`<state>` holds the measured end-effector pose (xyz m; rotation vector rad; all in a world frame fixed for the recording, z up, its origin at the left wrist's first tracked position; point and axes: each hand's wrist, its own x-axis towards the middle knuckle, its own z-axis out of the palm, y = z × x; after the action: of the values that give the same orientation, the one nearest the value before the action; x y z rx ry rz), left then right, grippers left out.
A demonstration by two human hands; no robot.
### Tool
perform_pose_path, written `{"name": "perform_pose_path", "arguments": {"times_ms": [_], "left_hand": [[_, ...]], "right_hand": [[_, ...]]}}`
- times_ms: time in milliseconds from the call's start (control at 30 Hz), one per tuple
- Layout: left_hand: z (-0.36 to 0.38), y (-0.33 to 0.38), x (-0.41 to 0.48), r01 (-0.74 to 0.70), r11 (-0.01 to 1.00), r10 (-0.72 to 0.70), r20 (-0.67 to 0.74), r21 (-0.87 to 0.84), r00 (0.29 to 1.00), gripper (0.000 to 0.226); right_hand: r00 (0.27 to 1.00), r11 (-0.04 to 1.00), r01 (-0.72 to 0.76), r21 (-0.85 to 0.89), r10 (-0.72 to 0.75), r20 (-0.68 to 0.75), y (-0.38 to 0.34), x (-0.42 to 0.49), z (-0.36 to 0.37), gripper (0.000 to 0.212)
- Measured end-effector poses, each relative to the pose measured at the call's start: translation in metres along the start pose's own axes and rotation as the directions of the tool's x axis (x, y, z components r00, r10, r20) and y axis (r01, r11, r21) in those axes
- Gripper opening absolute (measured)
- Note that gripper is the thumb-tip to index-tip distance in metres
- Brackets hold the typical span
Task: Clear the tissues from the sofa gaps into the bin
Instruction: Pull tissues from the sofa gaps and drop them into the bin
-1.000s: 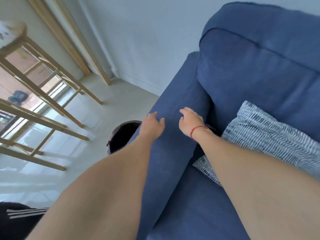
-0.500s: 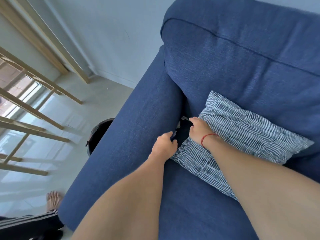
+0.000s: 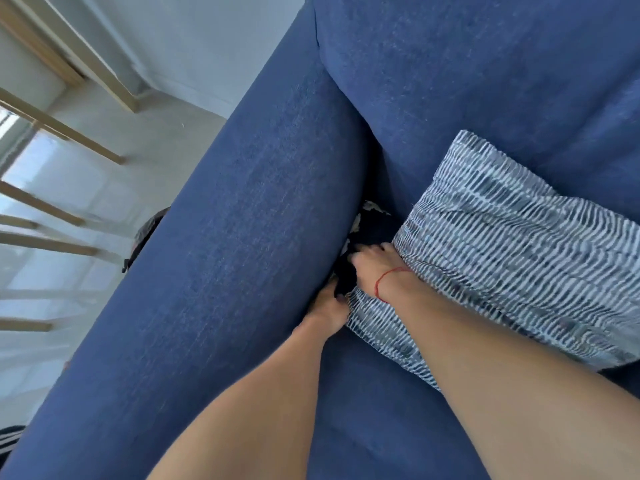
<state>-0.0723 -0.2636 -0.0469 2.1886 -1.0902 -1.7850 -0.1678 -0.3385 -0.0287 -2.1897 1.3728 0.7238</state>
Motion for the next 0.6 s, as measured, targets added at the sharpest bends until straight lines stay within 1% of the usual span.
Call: {"name": "perform_pose_path", "arguments": {"times_ms": [67,267,433,500,600], "left_hand": [[0.003,-0.003,0.012,-0.014,1.000,0.014,-0.010,0.008,1.000,0.055],[0.002,-0.008,0.027,-0.024,0.999,0.024,0.004,0.035,1.000,0.058],[0.000,-0.009,0.031,0.045,0.999,-0.046,0.052,0.029,0.998,0.060],[0.001,-0.008,0.032,0.065,0.997,-0.067,0.058,0.050,0.996,0.059],[0.000,-0.008,0.032,0.076,0.994,-0.082,0.062,0.083,0.995,0.058]], "right_hand": [[0.999,0.999,0.012,-0.036,-0.010,0.047,0.004,0.012,0.006,0.048],[0.993,0.996,0.034,-0.078,-0.025,0.114,0.007,0.030,0.011,0.062],[0.981,0.993,0.026,-0.115,-0.003,0.195,0.003,0.037,0.009,0.066],[0.979,0.990,0.029,-0.138,0.000,0.205,0.004,0.038,0.011,0.066],[0.985,0.990,0.028,-0.135,-0.004,0.172,0.004,0.038,0.015,0.064]]}}
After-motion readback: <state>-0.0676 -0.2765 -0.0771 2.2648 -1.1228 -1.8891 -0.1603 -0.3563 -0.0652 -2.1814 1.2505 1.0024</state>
